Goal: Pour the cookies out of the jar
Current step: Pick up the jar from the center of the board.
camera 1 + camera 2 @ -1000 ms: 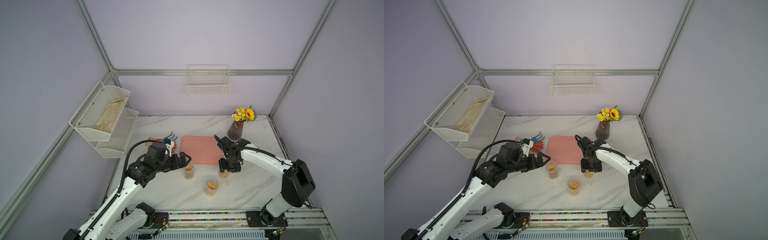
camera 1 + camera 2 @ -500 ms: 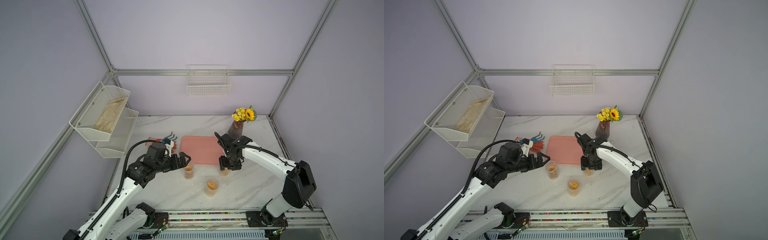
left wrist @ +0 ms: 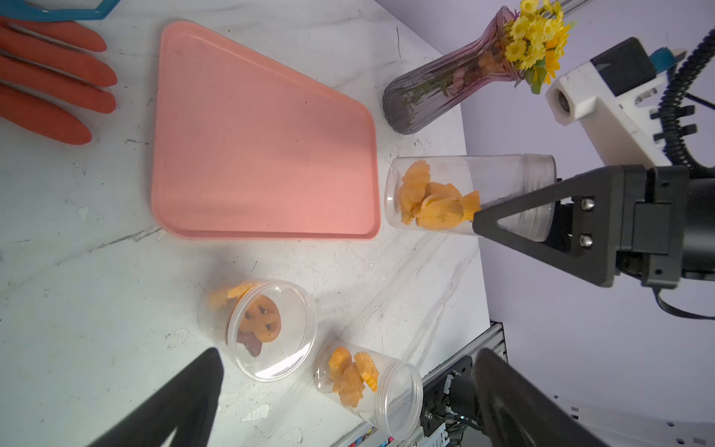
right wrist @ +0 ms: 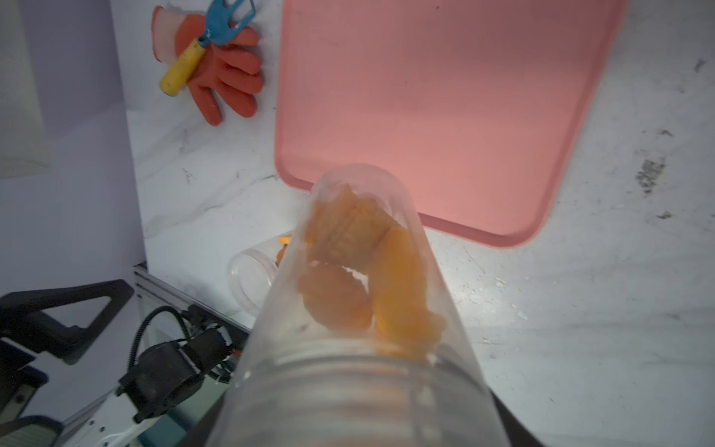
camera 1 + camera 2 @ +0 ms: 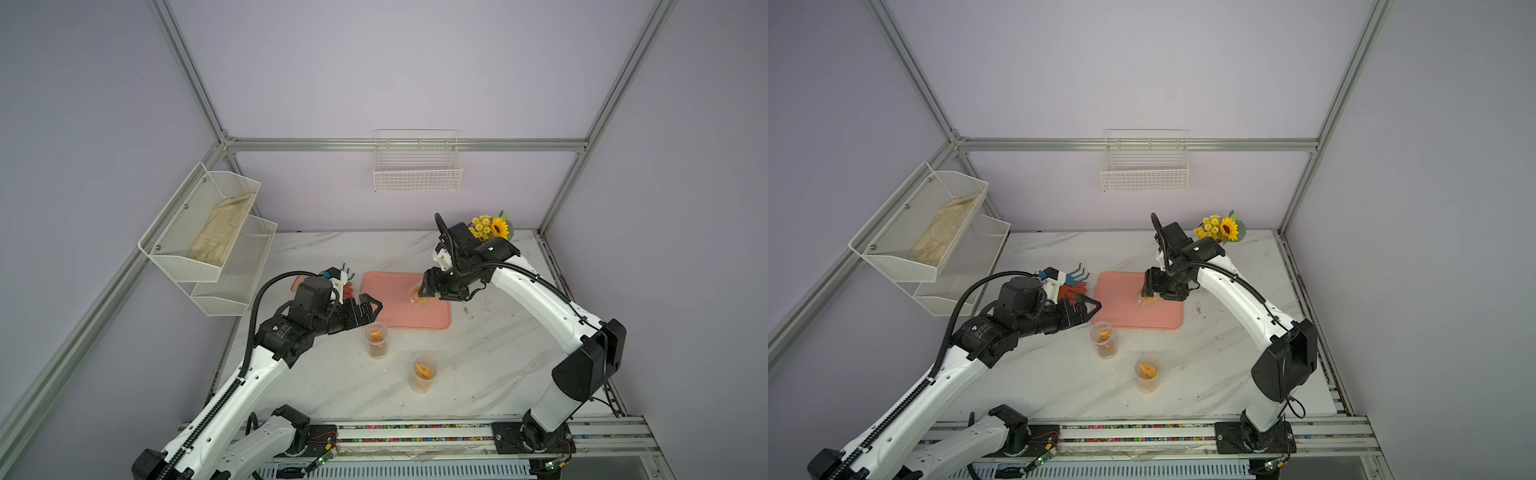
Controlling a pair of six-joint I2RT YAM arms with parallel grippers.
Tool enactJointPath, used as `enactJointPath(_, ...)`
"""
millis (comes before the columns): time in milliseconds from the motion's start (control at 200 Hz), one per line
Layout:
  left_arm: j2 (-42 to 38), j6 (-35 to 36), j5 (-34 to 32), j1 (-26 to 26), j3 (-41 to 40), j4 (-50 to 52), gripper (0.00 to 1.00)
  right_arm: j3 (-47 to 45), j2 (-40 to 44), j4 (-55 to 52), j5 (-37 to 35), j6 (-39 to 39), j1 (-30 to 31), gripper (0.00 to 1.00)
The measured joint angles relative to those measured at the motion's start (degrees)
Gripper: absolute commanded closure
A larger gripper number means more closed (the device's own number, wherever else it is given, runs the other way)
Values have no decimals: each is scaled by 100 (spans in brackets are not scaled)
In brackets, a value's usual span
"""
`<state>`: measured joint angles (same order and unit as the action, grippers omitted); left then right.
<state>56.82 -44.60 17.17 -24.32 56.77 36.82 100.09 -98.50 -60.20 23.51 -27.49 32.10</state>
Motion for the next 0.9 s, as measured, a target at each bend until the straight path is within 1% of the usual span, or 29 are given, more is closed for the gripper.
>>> enactJointPath(75, 144, -208, 293, 212, 66, -361, 0, 146, -247, 291, 544, -9, -354, 47)
enactJointPath(200, 306, -769, 1051, 704, 66, -1204, 0, 55, -420, 920, 1292, -155, -778, 47)
enactJointPath(300, 472, -1266, 1554, 975, 63, -1967, 0, -260, -378, 1606, 1886, -402, -863, 48)
enactJointPath(420, 748, -1742, 2111, 1016, 61, -2647, 0, -584, -341, 2280, 2520, -688, -857, 48)
enactJointPath(585, 1073, -2284, 2752, 1043, -2, -3425, 0, -870, -254, 3272, 3082, -1233, -848, 50)
enactJointPath(765, 1257, -2636, 3362, 1252, -52, -3980, 0, -1023, -103, 4242, 3392, -1932, -848, 51)
enactJointPath(900, 1401, -2855, 3703, 1342, -52, -4360, 0, -1222, 7, 5075, 3595, -2479, -831, 51)
